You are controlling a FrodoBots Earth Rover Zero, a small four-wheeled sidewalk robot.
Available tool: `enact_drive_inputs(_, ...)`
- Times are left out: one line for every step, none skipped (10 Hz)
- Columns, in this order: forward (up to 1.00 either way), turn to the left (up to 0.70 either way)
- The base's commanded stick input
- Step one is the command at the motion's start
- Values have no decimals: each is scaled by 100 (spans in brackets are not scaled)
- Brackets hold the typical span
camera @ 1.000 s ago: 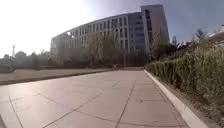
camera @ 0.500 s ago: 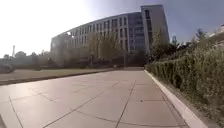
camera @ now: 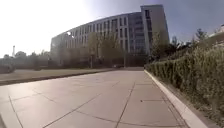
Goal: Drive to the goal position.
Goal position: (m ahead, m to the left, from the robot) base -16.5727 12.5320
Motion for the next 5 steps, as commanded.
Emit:
enact_drive_inputs(4,0)
enact_drive_inputs(4,0)
enact_drive_inputs(4,0)
enact_drive_inputs(4,0)
enact_drive_inputs(4,0)
